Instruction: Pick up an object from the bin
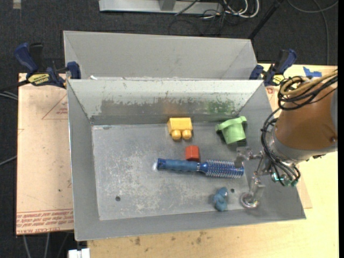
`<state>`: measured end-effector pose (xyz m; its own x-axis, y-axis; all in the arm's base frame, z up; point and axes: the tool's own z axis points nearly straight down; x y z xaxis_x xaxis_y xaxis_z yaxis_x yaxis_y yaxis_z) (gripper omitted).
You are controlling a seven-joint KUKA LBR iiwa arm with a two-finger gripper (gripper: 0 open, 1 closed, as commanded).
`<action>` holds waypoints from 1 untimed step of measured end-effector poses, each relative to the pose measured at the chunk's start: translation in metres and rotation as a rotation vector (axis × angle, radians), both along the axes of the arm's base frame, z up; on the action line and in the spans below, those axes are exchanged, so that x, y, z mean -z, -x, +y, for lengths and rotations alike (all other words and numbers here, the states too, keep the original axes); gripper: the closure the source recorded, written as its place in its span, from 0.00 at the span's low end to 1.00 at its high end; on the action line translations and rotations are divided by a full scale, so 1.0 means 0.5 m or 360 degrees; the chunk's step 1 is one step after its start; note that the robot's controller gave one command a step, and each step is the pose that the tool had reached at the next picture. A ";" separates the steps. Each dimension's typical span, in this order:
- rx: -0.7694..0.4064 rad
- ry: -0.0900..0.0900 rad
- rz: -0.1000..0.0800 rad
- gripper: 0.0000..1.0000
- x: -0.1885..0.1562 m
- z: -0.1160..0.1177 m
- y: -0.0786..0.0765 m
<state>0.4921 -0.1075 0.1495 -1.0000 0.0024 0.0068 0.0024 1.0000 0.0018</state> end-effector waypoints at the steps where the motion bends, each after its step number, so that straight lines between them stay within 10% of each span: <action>1: 0.0033 0.0004 -0.0023 0.00 0.153 0.093 -0.052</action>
Offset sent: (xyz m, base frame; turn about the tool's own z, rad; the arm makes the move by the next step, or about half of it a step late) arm 0.0224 0.0451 -0.0767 0.0237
